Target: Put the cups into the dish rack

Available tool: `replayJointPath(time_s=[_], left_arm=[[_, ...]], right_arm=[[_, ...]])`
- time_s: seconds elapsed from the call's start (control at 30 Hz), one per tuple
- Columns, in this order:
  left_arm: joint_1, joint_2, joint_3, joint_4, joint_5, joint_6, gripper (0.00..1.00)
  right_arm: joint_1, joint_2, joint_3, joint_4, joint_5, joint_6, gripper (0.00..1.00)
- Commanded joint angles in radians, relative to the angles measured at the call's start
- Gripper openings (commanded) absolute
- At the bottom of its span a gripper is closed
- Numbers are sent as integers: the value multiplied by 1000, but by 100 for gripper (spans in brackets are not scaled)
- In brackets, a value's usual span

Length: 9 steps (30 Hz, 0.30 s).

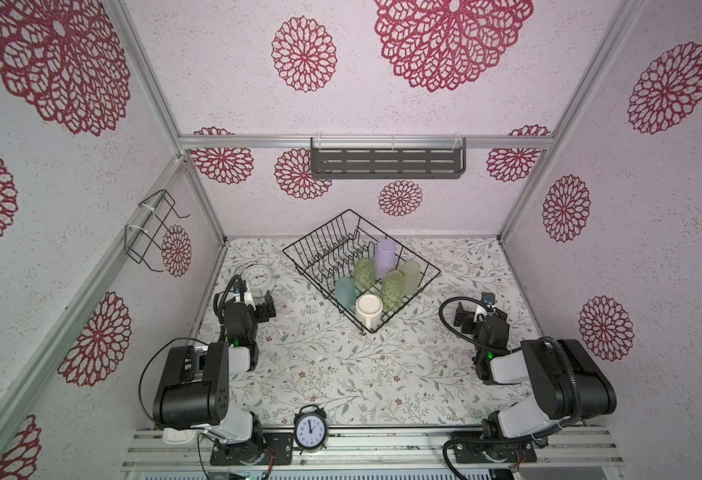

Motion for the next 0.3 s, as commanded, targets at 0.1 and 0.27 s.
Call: replayJointPath(time_s=[0.1,0.27], left_arm=[[11,-1,12,5,-3,3,97],[9,-1,12,6,-4,2,97]], right_arm=[[-10,-13,23,22,-21,16,99],[-10,-15,19,28,-16,13,99]])
